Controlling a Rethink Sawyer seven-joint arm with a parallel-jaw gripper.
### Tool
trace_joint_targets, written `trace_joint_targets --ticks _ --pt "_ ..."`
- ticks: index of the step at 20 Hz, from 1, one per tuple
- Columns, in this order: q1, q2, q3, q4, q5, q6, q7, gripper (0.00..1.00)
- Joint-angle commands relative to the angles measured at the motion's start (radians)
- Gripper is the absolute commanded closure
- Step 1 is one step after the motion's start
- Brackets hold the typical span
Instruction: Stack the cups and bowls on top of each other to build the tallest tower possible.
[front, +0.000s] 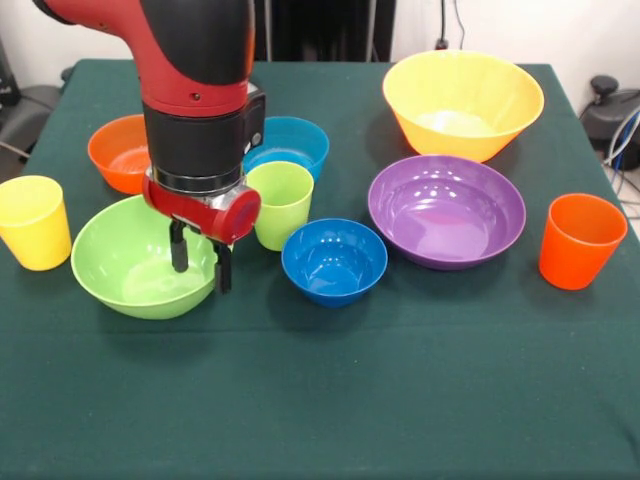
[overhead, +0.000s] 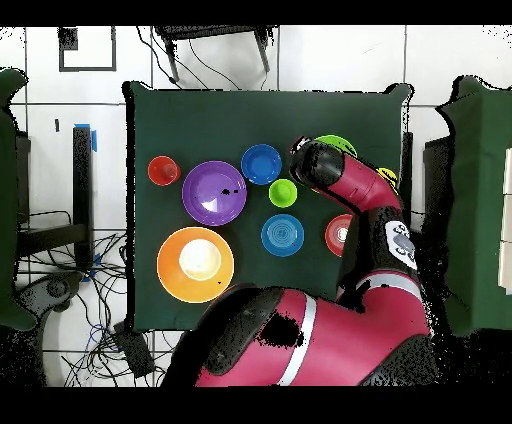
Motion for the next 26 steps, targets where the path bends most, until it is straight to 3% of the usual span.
trace_joint_targets --ticks 1,11,17,18,26 --pt "-0.008 0.000 0.136 0.076 -0.011 0.000 0.088 0.00" --pt "-0.011 -0.001 0.156 0.100 0.002 -0.011 0.108 0.00" --pt "-0.008 0.002 0.157 0.093 -0.047 -0.056 0.064 0.00" --pt "-0.004 0.001 0.153 0.091 -0.055 -0.062 0.059 1.00" --pt "0.000 0.002 0.143 0.076 -0.061 -0.050 0.046 1.00"
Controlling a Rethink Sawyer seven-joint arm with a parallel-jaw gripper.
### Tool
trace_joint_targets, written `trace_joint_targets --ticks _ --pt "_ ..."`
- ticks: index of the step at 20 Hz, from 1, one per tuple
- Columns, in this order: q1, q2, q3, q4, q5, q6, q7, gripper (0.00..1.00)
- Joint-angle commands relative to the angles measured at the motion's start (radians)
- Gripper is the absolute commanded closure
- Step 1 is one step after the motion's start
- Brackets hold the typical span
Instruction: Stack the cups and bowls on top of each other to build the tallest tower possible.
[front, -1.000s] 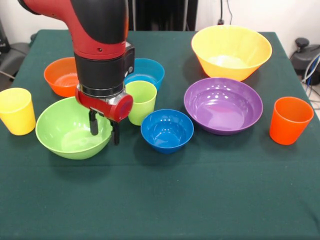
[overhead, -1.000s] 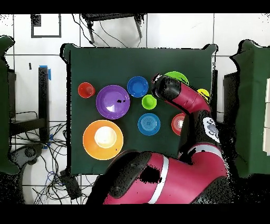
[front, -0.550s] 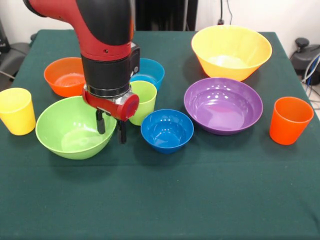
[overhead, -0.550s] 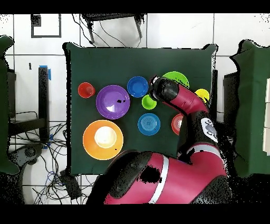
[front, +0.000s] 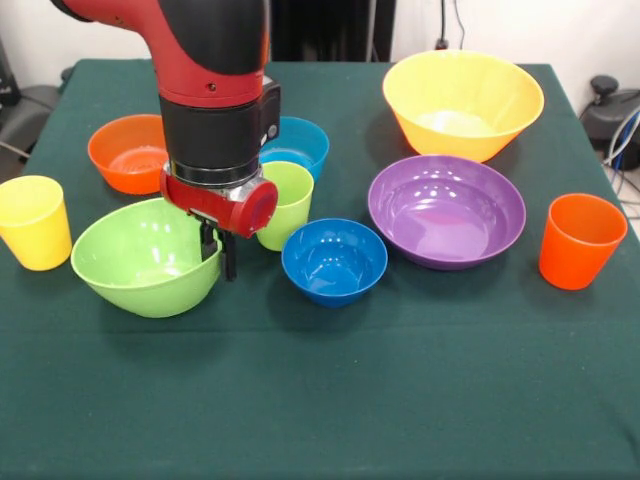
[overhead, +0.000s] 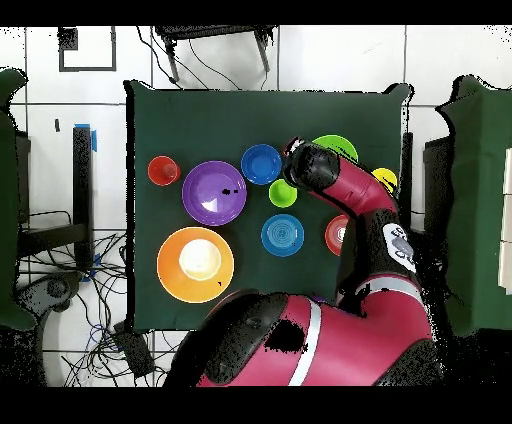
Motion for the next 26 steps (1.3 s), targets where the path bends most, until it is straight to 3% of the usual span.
trace_joint_targets --ticks 1,26 --pt "0.008 0.033 0.106 0.027 -0.059 -0.025 0.049 1.00" --pt "-0.034 -0.021 0.178 0.093 -0.076 -0.037 0.016 1.00"
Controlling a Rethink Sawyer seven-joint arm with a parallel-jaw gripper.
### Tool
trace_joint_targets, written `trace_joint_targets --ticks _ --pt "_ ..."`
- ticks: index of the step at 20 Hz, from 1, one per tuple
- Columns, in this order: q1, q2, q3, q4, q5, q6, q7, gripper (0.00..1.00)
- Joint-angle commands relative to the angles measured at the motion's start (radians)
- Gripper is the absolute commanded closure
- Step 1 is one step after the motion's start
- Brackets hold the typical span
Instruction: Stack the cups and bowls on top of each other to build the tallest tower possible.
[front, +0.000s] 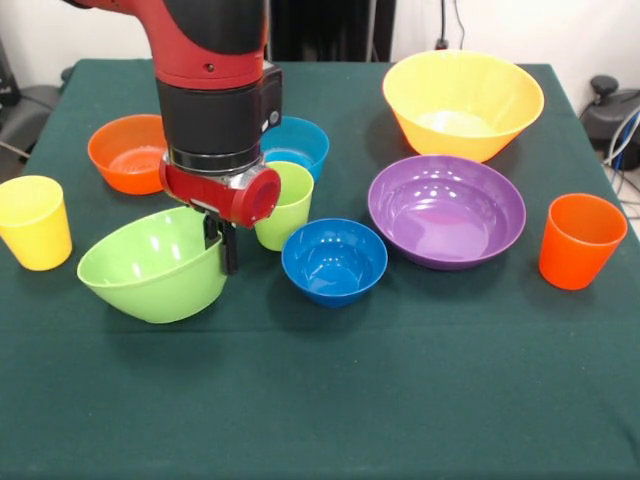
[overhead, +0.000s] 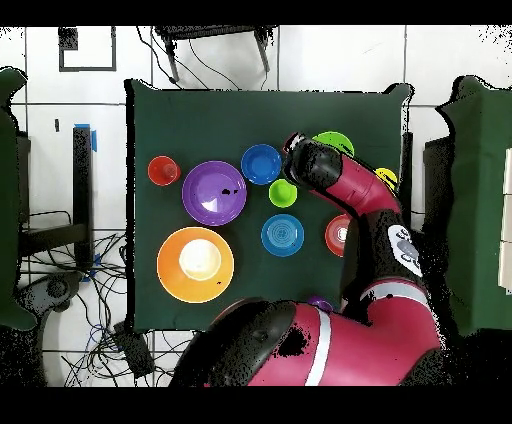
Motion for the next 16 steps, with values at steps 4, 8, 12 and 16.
trace_joint_targets --ticks 4,8,12,16 --pt "-0.024 0.053 0.153 0.055 -0.084 -0.054 0.013 1.00" --pt "-0.014 0.070 0.138 0.049 -0.100 -0.073 0.013 1.00" --pt "-0.012 0.079 0.132 0.046 -0.103 -0.047 0.007 1.00" --pt "-0.009 0.091 0.129 0.050 -0.098 -0.058 0.032 1.00"
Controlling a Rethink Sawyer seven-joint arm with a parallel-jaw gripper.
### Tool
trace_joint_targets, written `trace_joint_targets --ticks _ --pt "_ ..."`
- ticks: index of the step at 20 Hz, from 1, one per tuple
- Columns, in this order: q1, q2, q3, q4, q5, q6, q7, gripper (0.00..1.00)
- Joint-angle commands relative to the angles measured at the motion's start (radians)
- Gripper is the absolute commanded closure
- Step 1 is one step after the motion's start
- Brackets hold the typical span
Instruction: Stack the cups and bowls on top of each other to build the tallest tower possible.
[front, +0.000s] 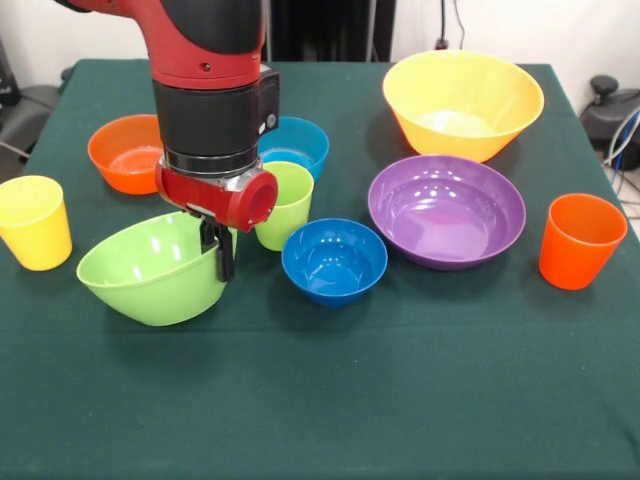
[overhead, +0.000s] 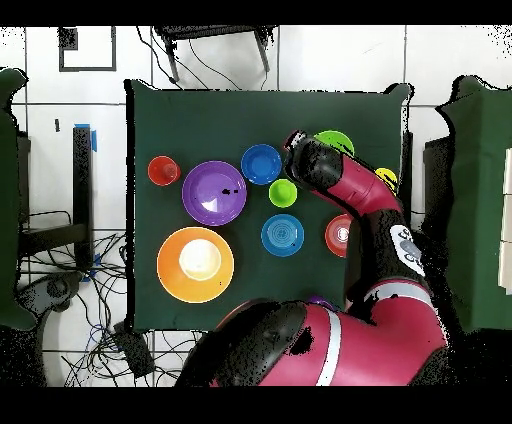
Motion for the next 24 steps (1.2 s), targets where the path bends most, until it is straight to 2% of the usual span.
trace_joint_targets --ticks 1,7,11,12,15,24 --pt "0.010 0.089 0.102 0.051 -0.077 -0.023 0.037 1.00" --pt "0.015 0.086 0.100 0.060 -0.075 -0.040 0.054 1.00" --pt "0.007 0.085 0.111 0.060 -0.089 -0.029 0.025 1.00" --pt "0.009 0.086 0.106 0.057 -0.087 -0.017 0.025 0.00" --pt "0.032 0.095 0.074 0.032 -0.086 0.062 0.011 0.00" --pt "0.037 0.127 0.073 0.032 -0.068 0.022 0.044 0.00"
